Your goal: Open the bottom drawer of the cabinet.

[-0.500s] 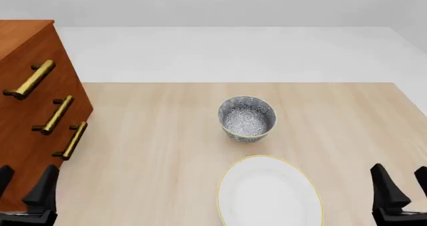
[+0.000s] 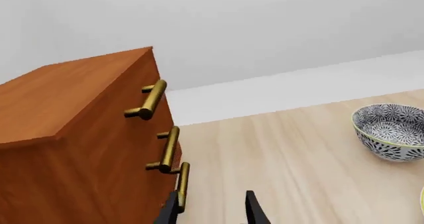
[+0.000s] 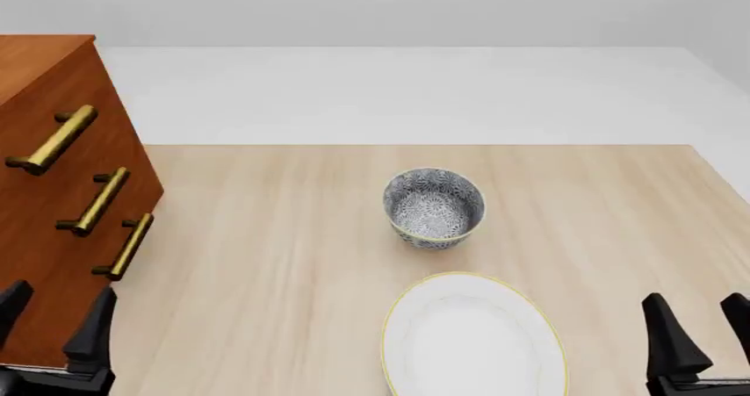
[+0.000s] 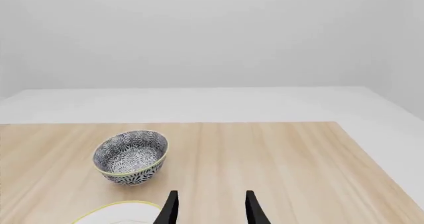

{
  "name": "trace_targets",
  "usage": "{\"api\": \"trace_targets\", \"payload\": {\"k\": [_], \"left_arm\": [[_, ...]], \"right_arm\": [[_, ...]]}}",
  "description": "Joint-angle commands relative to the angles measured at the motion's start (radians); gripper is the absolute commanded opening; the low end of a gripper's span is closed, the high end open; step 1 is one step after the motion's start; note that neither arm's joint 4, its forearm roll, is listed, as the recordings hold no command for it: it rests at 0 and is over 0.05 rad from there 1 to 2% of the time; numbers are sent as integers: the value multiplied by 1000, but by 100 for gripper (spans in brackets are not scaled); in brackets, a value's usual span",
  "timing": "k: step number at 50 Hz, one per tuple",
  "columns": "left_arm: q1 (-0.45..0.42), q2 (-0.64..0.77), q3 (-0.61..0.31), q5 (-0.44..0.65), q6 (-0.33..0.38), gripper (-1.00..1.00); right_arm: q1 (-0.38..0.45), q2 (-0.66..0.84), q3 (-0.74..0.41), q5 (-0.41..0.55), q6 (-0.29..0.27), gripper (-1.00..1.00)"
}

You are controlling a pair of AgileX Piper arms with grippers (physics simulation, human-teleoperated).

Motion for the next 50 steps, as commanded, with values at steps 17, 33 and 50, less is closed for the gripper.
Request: {"api": "trace_targets", "payload": {"k": [17, 33, 50], "left_arm": [[-35, 445, 6, -312, 500, 100], [9, 822, 6, -617, 684, 100], [52, 1373, 6, -1116, 807, 100]], "right_arm": [[-5, -8, -4, -2, 16, 100], [-9, -8, -9, 1, 22, 100], [-10, -8, -7, -4, 25, 100]]}}
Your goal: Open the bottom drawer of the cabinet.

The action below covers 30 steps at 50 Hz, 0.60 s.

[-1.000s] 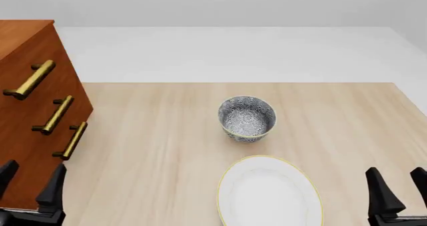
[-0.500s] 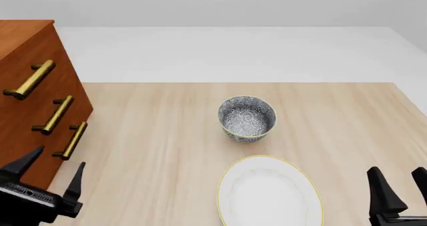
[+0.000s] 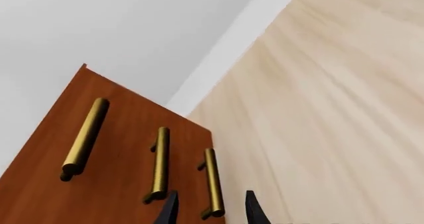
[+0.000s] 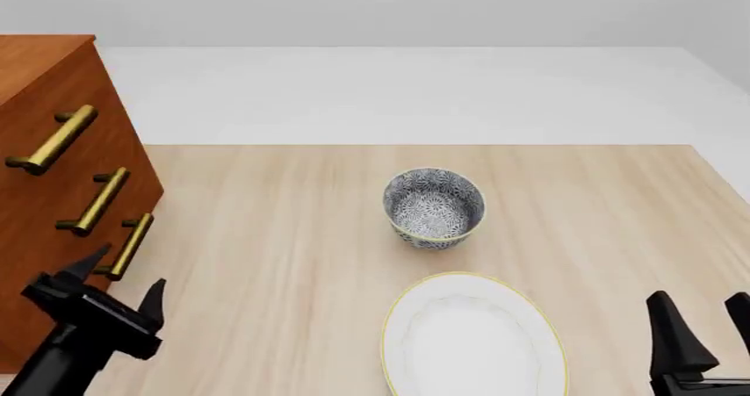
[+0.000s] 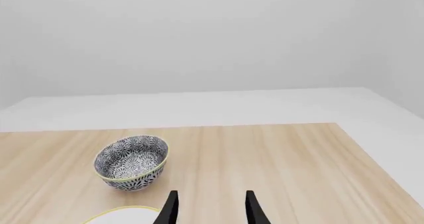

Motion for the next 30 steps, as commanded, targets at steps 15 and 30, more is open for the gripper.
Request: {"api": "trace_targets", "payload": {"k": [15, 30], "left_arm": [[64, 317, 0, -242, 196, 100], [93, 355, -18, -242, 247, 100]], "right_arm": [[-2, 0, -8, 6, 10, 100], [-4, 0, -4, 1, 13, 100]]}}
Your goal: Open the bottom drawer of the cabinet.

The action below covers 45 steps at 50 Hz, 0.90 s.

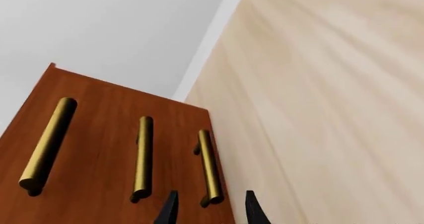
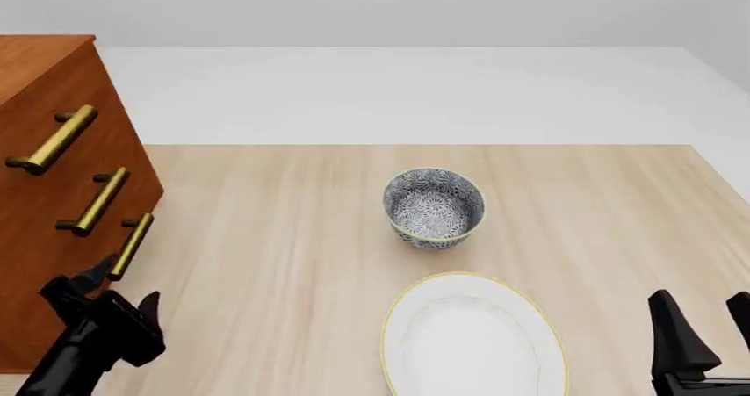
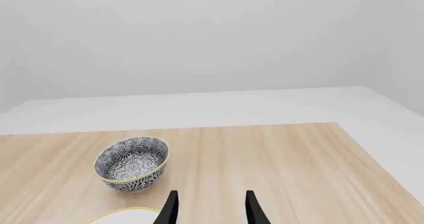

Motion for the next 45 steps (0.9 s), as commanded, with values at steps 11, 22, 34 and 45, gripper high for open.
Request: {"api": "trace_targets", "payload": {"k": [11, 22, 34, 45], "left_arm": [[35, 98, -54, -12, 77, 100], [81, 227, -160, -12, 124, 100], [104, 334, -250, -12, 169, 100], [130, 432, -336, -12, 213, 100]], "right_arm": [[-2, 0, 5, -7, 6, 100], [-5, 0, 10, -10, 15, 100], [-8, 3, -17, 15, 23, 100], [-13, 4, -39, 33, 29, 100]]}}
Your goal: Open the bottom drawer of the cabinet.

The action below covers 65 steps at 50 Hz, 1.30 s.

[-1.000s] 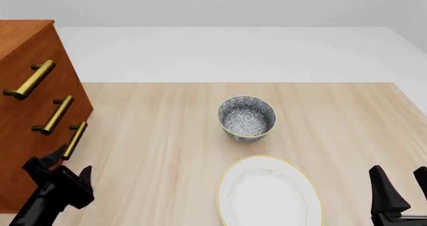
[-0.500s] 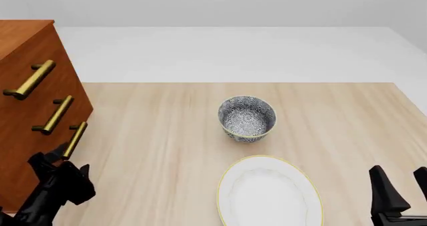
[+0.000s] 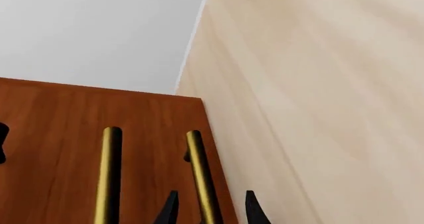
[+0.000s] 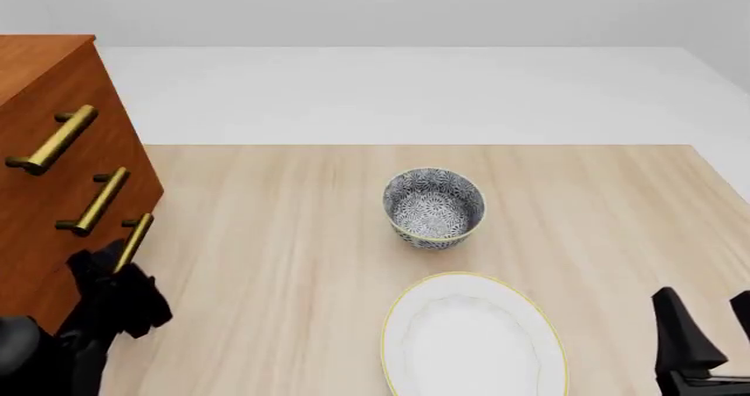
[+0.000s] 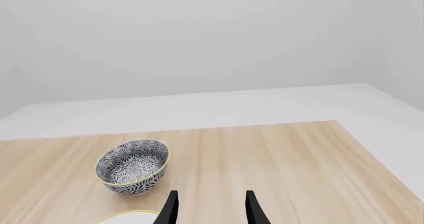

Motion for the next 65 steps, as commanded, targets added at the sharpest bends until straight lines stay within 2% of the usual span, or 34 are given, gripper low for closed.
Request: {"api": "trace_targets", "payload": {"k": [1, 17, 41, 42, 65], "left_arm": [[29, 106, -90, 0, 50, 100], [49, 134, -120, 0, 88, 100], [78, 170, -145, 0, 109, 100], [79, 163, -139, 0, 107, -100], [58, 118, -91, 0, 96, -100]], "right_arm": [[-5, 2, -24, 20, 8, 100], [-9, 1, -39, 34, 12, 100], [-10, 0, -49, 41, 17, 100], [-9, 0, -50, 41, 17, 100], [-10, -2, -56, 41, 21, 100]]}}
